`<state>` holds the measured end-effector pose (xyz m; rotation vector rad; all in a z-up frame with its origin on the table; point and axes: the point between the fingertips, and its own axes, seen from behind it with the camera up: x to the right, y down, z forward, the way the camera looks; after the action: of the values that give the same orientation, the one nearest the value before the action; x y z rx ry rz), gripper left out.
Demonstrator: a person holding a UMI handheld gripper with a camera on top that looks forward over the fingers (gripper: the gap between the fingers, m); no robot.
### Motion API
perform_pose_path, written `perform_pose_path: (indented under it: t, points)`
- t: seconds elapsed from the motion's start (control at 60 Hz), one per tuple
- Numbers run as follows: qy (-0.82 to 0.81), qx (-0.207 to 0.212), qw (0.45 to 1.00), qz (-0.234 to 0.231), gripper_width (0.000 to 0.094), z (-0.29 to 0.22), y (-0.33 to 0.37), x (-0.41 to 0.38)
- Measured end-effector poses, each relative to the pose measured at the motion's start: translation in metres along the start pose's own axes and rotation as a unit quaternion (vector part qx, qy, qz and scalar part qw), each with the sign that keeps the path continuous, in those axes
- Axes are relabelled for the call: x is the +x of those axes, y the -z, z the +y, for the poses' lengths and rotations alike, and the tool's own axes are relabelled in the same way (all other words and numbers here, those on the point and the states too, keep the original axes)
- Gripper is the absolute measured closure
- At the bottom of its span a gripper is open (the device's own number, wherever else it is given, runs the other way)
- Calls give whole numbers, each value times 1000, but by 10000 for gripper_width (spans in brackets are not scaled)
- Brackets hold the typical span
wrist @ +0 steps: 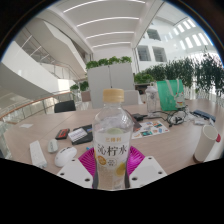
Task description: Pour water
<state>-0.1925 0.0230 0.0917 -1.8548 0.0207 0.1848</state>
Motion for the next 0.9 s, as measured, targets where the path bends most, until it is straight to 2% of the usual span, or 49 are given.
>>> perform_pose_path:
  t: [0.033,0.117,0.217,0.267,0.3,0.317,0.45,0.6,0.717,0.733,0.833,0.85,0.9]
  points:
    - [-36,3,999,-14,602,-13,7,3]
    - [-157,13,987,-36,579,-63,25,19]
    - [-331,19,941,-63,580,-101,46,67]
    - [-413,18,908,-67,606,-108,49,91]
    - [-471,15,879,-73,581,-110,53,109]
    - [-499,14,863,-78,607,-110,54,117]
    - [-691,-12,714,-109,582,-99,65,156]
    - [-797,-8,582,-162,583,-116,82,171]
    - [-839,5,512,-182,582,-122,89,179]
    - [-840,7,513,-177,582,-123,73,175]
    - [-851,10,489,-190,582,-121,95,178]
    - [-851,11,493,-180,582,-124,75,175]
    - [-852,11,492,-178,582,-123,73,176]
